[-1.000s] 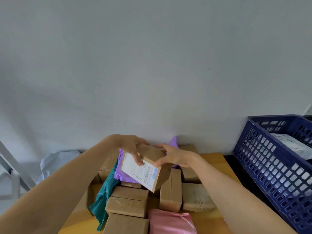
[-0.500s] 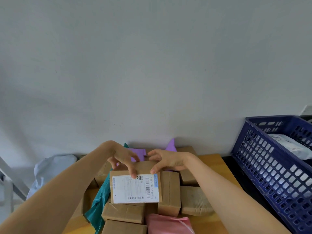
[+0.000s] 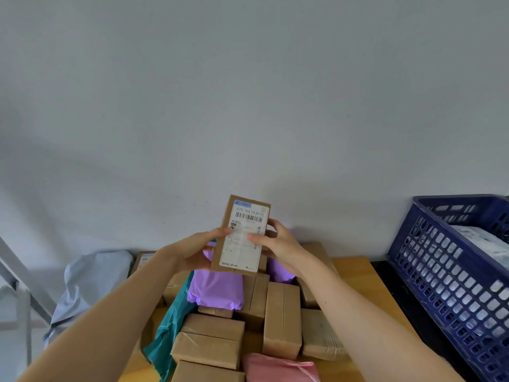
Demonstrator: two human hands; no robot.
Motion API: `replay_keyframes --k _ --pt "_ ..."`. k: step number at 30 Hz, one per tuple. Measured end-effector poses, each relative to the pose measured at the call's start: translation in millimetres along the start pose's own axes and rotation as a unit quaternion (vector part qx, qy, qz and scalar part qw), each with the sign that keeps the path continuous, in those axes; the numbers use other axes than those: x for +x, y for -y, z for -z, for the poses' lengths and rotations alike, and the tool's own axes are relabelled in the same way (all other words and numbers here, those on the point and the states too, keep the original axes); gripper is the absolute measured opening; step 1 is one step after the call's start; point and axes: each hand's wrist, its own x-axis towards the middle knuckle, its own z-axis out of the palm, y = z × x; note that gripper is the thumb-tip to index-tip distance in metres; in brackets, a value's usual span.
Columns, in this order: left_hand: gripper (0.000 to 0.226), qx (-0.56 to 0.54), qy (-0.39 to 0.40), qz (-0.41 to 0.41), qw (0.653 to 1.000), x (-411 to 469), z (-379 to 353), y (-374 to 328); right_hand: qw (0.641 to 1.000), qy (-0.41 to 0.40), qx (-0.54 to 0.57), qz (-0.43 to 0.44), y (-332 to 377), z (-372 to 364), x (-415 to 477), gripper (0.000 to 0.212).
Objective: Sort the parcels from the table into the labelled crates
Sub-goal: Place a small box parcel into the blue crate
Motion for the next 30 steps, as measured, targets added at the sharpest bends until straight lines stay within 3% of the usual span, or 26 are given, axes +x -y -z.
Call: replay_keyframes --k 3,11,23,30 --pt "0.068 -0.032 -0.040 -0.020 0.999 1 -3 2 1.000 0.002 0.027 0.015 2 -5 0 0.069" --pt "0.069 -0.006 -0.080 -0.073 0.994 3 -11 0 0.997 -0.017 0.065 0.026 2 -1 1 0.064" --pt "0.065 -0.012 -0.053 -0.098 0.994 13 -28 -10 0.994 -0.077 0.073 0.025 6 13 -13 0.051" --pt "0.069 0.007 -0.014 -0.112 0.994 14 -71 -17 0.992 -0.107 0.062 0.028 5 44 -44 0.058"
